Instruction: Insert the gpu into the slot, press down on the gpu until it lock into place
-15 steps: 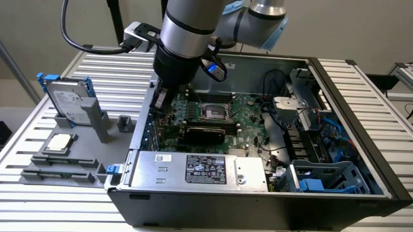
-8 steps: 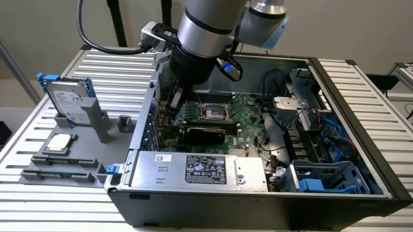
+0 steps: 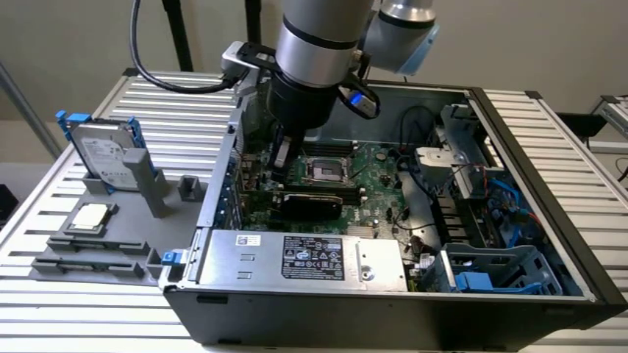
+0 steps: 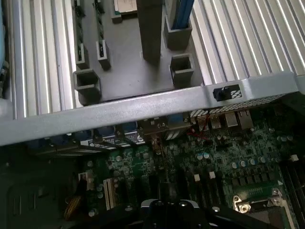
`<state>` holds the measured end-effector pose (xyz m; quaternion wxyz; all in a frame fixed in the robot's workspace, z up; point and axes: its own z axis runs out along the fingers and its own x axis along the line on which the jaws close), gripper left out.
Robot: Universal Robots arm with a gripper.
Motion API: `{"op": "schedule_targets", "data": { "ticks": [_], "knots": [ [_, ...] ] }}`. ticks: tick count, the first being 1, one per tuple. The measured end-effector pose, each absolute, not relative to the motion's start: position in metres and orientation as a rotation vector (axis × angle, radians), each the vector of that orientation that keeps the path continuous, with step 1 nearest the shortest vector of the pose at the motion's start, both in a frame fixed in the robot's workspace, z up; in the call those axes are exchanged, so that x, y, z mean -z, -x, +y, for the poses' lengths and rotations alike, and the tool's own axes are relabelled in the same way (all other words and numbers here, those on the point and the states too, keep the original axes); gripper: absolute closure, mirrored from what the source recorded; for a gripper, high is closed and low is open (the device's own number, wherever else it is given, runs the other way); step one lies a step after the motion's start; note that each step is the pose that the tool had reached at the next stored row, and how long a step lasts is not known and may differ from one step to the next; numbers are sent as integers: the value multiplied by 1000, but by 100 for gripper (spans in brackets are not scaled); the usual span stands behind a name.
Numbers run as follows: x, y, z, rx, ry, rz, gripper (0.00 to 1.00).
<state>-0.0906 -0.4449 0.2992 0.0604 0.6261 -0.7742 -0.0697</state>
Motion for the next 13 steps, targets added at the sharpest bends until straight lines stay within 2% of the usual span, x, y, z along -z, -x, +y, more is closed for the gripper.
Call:
{"op": "schedule_targets", "data": {
  "ticks": [8,13],
  "knots": [
    [-299,84,-445,86,-1975,-2418,89],
    [-299,76,-445,71,-1985,-2427,89]
  ]
}}
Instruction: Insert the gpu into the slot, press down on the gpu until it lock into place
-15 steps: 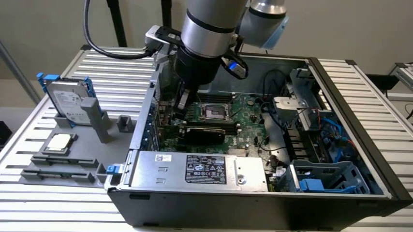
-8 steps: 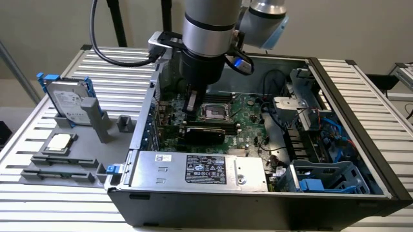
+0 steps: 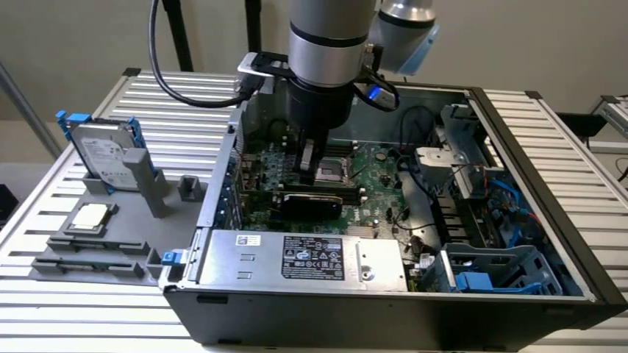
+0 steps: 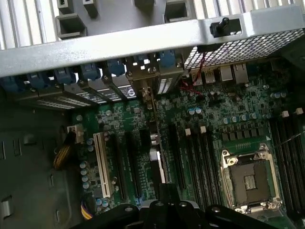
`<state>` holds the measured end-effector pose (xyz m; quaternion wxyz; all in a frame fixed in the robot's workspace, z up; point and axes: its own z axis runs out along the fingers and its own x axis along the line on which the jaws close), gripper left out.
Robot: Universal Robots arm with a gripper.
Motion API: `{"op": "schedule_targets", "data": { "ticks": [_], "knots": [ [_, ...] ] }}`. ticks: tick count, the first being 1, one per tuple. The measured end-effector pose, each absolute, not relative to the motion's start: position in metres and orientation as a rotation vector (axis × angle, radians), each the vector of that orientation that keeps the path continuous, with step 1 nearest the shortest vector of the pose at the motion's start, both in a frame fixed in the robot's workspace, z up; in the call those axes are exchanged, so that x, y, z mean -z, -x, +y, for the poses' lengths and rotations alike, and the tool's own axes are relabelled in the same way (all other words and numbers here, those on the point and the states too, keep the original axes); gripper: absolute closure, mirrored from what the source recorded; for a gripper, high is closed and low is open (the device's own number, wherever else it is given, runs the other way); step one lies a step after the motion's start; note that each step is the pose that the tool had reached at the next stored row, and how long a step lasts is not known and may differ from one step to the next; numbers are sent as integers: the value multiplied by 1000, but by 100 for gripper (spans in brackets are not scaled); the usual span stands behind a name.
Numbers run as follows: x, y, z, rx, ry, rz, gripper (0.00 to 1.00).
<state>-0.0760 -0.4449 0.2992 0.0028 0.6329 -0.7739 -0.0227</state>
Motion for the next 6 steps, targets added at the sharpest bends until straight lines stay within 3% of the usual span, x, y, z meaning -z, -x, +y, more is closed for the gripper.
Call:
{"op": "schedule_targets", "data": {
  "ticks": [6],
  "knots": [
    [-299,76,-445,71,-1985,-2427,89]
  ]
}}
